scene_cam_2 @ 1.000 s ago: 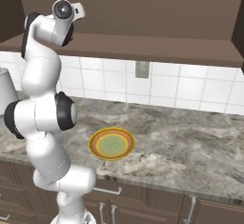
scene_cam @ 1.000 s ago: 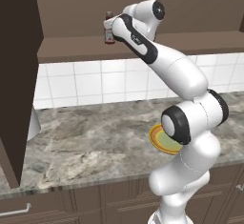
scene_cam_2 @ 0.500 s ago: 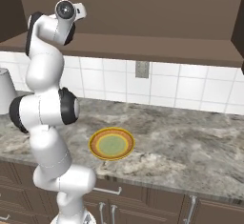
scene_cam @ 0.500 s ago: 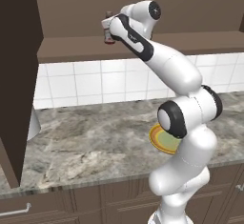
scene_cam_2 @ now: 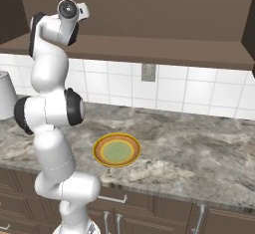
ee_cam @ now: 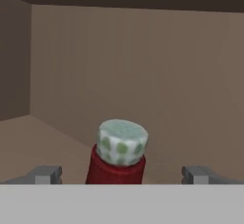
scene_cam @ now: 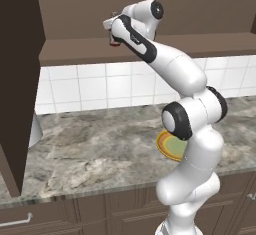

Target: Move the hot dog bun to the plate on the dining table and place the condiment next to that plate. Then navigate to the fridge and take the sausage and place it on the plate as well.

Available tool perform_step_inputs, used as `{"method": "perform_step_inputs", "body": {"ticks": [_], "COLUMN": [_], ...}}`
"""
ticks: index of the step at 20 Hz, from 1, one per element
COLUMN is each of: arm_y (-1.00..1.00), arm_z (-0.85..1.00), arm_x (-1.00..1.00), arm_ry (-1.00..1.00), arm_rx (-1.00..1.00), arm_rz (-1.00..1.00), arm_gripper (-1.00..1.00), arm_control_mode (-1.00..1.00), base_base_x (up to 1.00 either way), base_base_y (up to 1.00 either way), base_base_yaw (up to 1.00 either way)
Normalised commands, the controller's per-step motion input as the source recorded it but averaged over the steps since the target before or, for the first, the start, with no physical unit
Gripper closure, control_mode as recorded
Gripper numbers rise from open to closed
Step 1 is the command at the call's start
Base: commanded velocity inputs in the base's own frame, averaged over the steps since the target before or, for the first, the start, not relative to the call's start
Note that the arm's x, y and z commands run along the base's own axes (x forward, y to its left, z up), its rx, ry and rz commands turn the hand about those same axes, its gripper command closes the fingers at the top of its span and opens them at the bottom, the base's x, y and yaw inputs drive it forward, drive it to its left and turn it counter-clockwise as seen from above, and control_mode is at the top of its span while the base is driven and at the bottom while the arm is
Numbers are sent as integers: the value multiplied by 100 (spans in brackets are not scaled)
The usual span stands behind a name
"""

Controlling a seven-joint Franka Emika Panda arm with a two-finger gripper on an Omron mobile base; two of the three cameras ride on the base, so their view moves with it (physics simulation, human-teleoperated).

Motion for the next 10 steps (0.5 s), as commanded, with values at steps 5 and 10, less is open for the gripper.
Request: {"method": "perform_step_inputs", "body": {"ticks": [5,10], "arm_y": [7,6], "arm_z": [-6,-4], "arm_x": [10,2], "arm_ry": [2,3], "arm_rx": [0,-1], "arm_rz": [0,0], "arm_gripper": [100,100], "arm_control_mode": [-100,-100], "base_base_x": [0,0], "base_base_y": [0,0], "base_base_yaw": [0,0]}}
